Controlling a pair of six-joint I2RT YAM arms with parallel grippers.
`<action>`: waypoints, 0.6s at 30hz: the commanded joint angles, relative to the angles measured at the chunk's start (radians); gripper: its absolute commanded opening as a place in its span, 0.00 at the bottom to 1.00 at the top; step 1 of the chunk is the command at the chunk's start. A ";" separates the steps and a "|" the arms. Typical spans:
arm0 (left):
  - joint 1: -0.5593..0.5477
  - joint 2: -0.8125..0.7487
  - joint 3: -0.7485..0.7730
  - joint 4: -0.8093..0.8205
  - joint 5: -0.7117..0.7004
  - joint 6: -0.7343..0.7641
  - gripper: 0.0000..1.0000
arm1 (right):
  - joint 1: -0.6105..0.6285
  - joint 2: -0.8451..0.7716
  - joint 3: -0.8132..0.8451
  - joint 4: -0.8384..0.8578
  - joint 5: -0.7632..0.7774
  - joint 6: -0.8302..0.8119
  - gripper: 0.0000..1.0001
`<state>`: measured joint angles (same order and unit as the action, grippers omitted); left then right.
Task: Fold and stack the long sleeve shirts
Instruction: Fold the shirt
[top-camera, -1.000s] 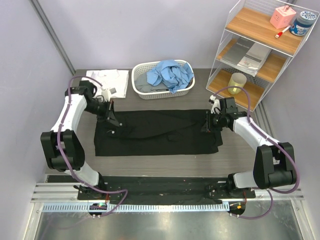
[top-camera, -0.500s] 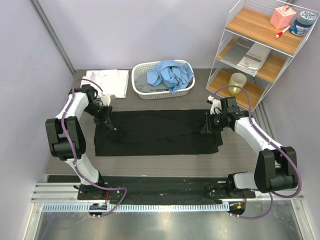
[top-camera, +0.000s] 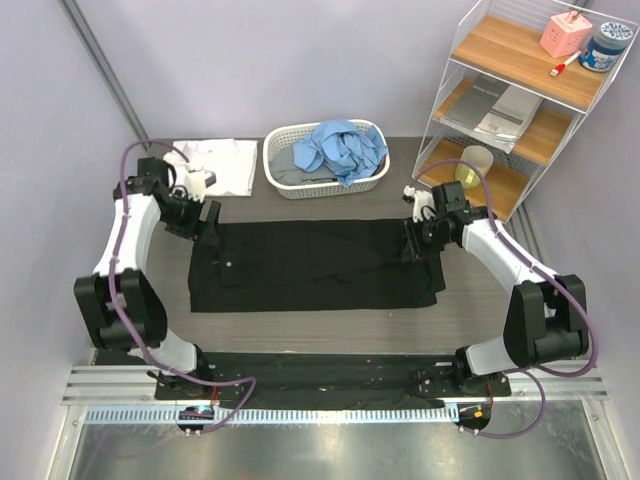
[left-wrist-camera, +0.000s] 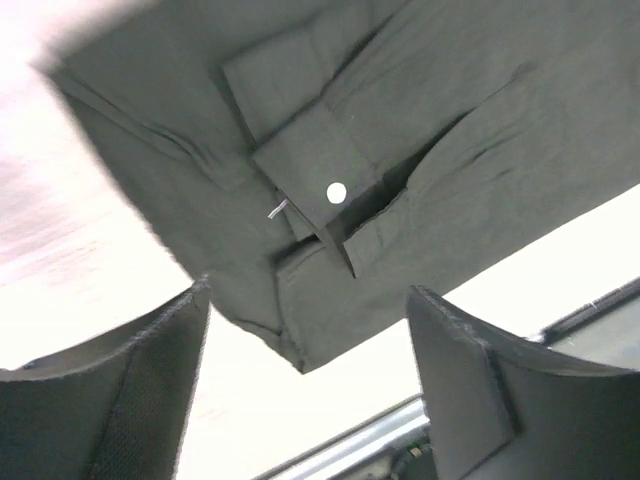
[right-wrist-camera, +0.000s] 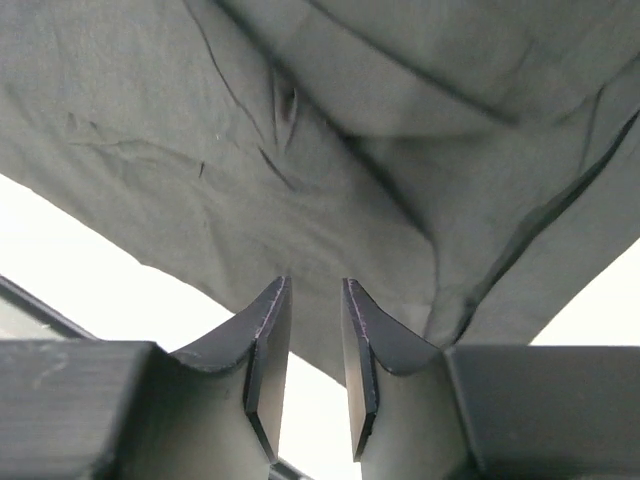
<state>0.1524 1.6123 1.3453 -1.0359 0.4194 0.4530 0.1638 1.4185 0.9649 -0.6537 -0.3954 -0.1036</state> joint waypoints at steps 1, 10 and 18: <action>0.003 -0.231 -0.015 0.114 0.076 0.004 0.86 | 0.049 0.016 0.113 -0.032 0.108 -0.113 0.34; -0.042 -0.211 -0.071 0.080 0.257 -0.051 1.00 | 0.190 0.167 0.187 -0.014 0.179 -0.100 0.37; -0.143 -0.037 -0.149 0.144 -0.011 -0.005 0.86 | 0.210 0.301 0.150 0.058 0.227 -0.079 0.36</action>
<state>0.0456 1.5543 1.2304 -0.9150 0.5404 0.3992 0.3714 1.6917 1.1259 -0.6506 -0.2180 -0.1890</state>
